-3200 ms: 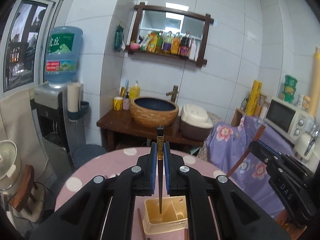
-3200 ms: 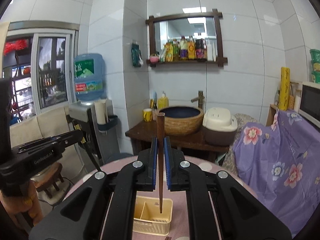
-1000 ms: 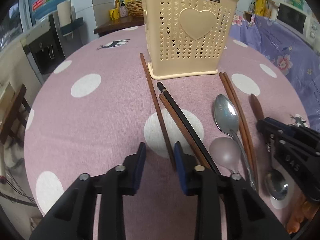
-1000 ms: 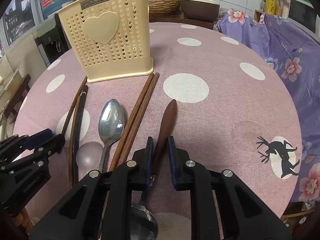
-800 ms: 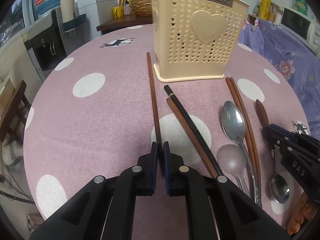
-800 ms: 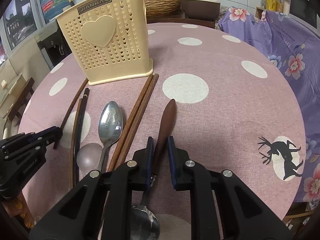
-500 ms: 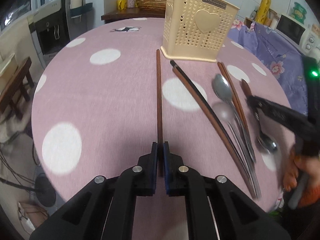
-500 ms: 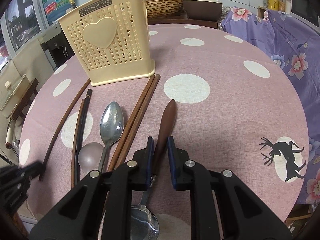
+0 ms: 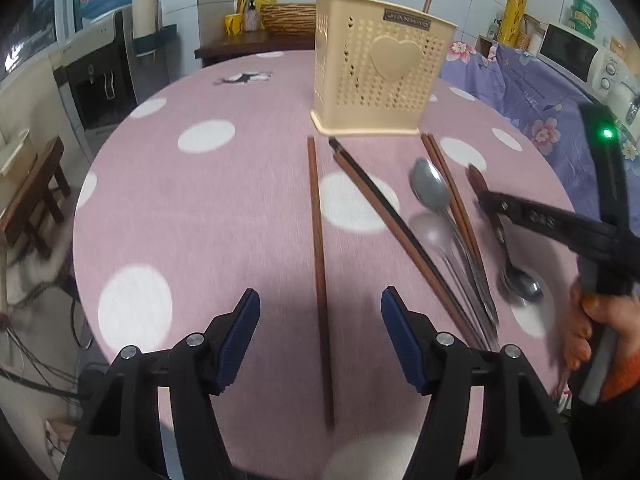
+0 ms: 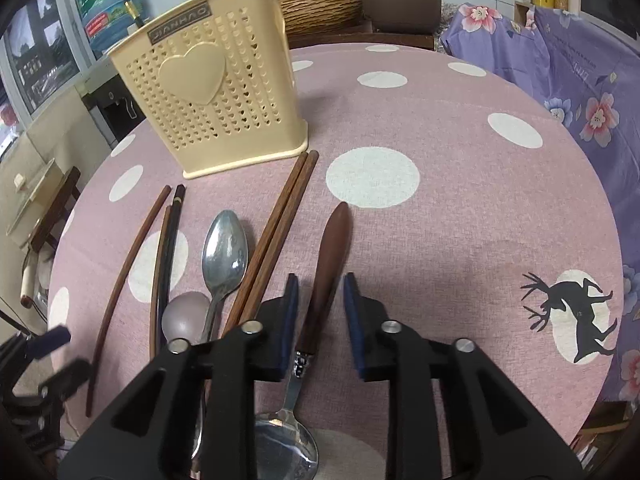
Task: Organize utensils
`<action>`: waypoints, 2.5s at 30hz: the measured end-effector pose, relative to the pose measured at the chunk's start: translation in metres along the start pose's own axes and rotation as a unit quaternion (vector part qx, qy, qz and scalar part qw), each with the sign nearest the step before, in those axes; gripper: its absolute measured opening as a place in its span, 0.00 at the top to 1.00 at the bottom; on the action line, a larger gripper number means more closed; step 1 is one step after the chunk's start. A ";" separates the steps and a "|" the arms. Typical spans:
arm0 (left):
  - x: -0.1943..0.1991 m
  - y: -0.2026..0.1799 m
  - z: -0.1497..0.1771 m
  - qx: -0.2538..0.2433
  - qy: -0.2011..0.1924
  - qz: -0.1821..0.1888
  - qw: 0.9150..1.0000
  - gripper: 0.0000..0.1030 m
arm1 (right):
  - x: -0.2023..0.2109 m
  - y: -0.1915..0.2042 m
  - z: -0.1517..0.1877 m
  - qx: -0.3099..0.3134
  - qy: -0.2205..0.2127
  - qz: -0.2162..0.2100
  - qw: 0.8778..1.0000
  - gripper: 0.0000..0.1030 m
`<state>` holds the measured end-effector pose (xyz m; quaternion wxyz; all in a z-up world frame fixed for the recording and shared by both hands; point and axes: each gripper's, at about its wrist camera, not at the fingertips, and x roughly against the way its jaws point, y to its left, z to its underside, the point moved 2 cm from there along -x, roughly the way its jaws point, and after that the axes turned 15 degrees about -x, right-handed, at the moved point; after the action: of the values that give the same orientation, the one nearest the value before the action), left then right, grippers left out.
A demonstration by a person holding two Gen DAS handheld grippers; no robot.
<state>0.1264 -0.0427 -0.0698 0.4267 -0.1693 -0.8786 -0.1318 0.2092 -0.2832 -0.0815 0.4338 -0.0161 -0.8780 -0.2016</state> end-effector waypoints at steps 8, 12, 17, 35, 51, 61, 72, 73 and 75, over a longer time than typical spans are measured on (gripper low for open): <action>-0.055 0.021 -0.048 -0.012 0.039 -0.005 0.999 0.50 | -0.008 0.007 -0.015 -0.012 0.011 0.011 1.000 0.68; -0.067 0.021 -0.060 -0.020 0.042 -0.019 0.999 0.54 | -0.014 0.013 -0.013 -0.004 0.012 0.028 1.000 0.68; -0.077 0.025 -0.073 -0.020 0.043 -0.036 0.998 0.63 | -0.018 0.017 -0.013 0.004 0.005 0.047 0.999 0.68; -0.090 0.020 -0.093 -0.019 0.040 -0.050 0.998 0.92 | -0.027 0.018 -0.023 0.005 0.007 0.034 0.999 0.83; 0.021 0.058 -0.105 0.060 -0.093 0.021 0.994 0.92 | 0.060 0.005 -0.051 -0.021 -0.059 -0.071 0.996 0.84; 0.070 0.069 -0.117 0.063 -0.163 -0.017 0.984 0.92 | 0.106 0.004 -0.062 -0.007 -0.105 -0.085 0.991 0.84; 0.082 0.073 -0.119 0.062 -0.181 -0.022 0.981 0.92 | 0.115 0.011 -0.064 0.013 -0.119 -0.083 0.989 0.84; 0.083 0.074 -0.120 0.063 -0.184 -0.023 0.981 0.92 | 0.116 0.012 -0.065 0.015 -0.121 -0.083 0.989 0.84; 0.085 0.075 -0.121 0.063 -0.187 -0.024 0.980 0.92 | 0.118 0.014 -0.067 0.020 -0.124 -0.083 0.989 0.84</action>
<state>0.1935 -0.0047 0.0773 0.2613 -0.1429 -0.9532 -0.0526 0.1893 -0.3121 0.0506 0.3037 0.0408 -0.9270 -0.2161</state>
